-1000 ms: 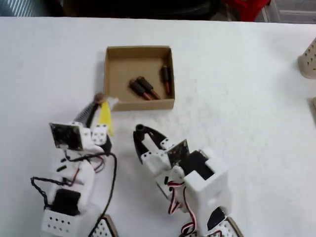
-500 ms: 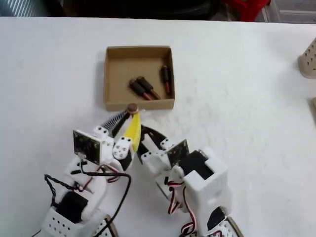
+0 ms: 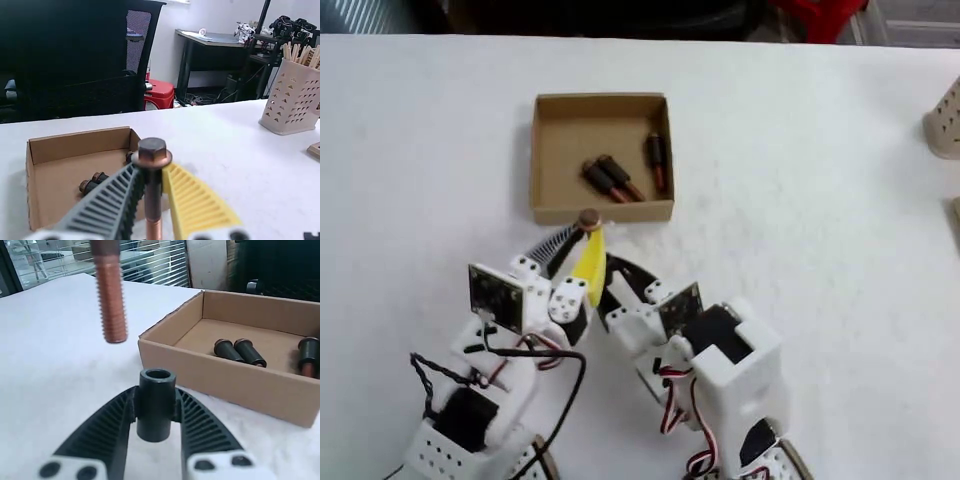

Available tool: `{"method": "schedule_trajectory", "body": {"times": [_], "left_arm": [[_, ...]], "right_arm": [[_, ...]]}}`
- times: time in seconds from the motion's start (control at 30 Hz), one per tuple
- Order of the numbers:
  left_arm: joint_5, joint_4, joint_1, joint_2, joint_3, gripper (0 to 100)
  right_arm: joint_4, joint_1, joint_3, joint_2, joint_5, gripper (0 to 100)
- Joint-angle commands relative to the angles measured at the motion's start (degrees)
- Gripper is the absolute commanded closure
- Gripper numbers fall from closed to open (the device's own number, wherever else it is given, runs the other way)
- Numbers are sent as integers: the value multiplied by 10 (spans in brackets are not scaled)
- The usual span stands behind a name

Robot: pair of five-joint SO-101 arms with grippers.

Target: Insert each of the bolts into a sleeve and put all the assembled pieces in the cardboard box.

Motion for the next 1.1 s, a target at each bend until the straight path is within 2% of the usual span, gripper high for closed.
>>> {"method": "schedule_trajectory", "body": {"times": [0.0, 0.13, 0.33, 0.43, 1.07], "left_arm": [[28, -16, 21, -13, -27, 978], [37, 2, 29, -13, -19, 978], [36, -111, -22, -12, 57, 978], [37, -119, -42, -12, 56, 978], [38, -147, -27, -10, 53, 978]], "right_arm": [[-15, 4, -24, 2, -2, 981], [-16, 6, -22, 2, -2, 981], [-35, -1, -6, 1, -2, 981], [-36, -2, -4, 1, -2, 981], [-36, -2, -4, 1, -2, 981]]}}
